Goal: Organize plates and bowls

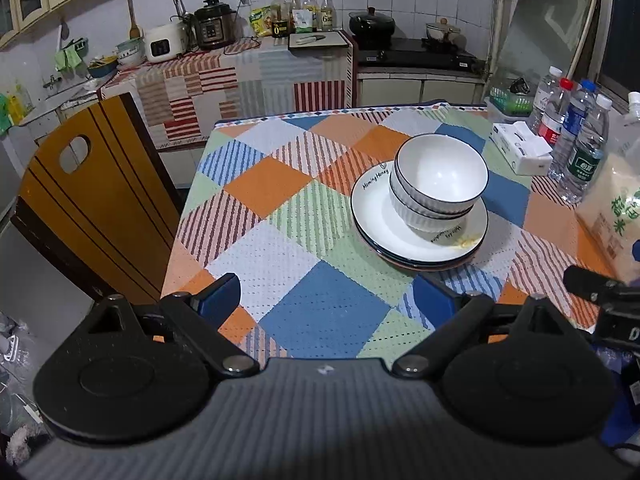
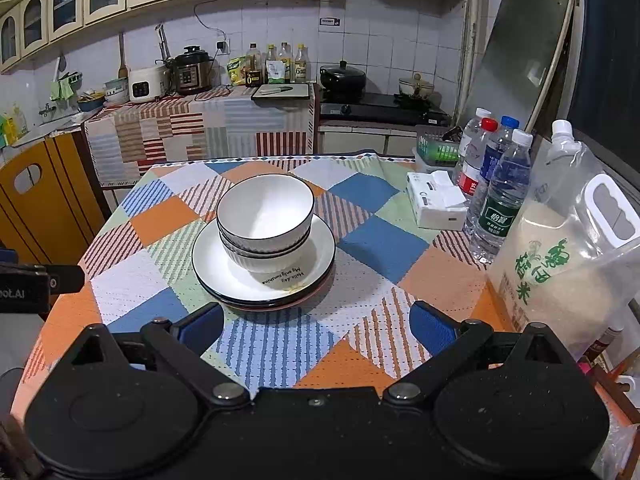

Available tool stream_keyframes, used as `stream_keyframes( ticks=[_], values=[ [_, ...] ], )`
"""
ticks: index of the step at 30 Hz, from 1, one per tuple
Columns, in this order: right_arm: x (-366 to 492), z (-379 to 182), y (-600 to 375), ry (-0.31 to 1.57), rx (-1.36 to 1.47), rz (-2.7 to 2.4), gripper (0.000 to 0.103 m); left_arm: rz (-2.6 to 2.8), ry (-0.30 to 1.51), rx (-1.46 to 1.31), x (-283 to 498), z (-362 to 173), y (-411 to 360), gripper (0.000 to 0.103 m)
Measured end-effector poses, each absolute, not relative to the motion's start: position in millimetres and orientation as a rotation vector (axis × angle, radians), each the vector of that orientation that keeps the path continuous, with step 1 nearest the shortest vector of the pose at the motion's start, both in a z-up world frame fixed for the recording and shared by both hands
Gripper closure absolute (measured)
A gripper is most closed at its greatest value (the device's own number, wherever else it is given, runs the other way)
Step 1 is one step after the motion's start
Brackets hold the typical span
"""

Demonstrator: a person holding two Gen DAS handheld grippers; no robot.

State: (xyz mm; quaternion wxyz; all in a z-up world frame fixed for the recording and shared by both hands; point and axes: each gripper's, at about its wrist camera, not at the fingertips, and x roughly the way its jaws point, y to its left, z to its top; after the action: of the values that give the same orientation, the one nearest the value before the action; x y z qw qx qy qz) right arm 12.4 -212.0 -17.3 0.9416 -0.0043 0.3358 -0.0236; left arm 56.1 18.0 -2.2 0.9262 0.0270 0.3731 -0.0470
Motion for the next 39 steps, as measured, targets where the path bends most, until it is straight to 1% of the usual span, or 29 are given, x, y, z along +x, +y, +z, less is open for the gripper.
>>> stream_keyframes(
  ticks=[14, 16, 20, 22, 39],
  values=[
    [7.7, -22.3, -217.5, 0.710, 0.021, -0.072, 0.002, -0.083, 0.775, 0.064, 53.6, -9.7, 14.7, 0.009],
    [8.2, -23.1, -218.4, 0.714, 0.025, -0.080, 0.002, -0.081, 0.778, 0.059, 53.3, -9.2, 14.4, 0.004],
    [8.7, -24.3, -218.9, 0.716, 0.020, -0.086, 0.002, -0.082, 0.774, 0.053, 52.0, -7.9, 14.9, 0.003],
    [8.8, -24.4, -218.8, 0.717, 0.020, -0.085, 0.002, -0.081, 0.770, 0.054, 50.8, -7.1, 14.1, 0.000],
    [9.5, -25.3, -216.2, 0.723, 0.005, -0.081, 0.002, -0.103, 0.773, 0.033, 49.0, -6.8, 15.2, 0.000]
  ],
)
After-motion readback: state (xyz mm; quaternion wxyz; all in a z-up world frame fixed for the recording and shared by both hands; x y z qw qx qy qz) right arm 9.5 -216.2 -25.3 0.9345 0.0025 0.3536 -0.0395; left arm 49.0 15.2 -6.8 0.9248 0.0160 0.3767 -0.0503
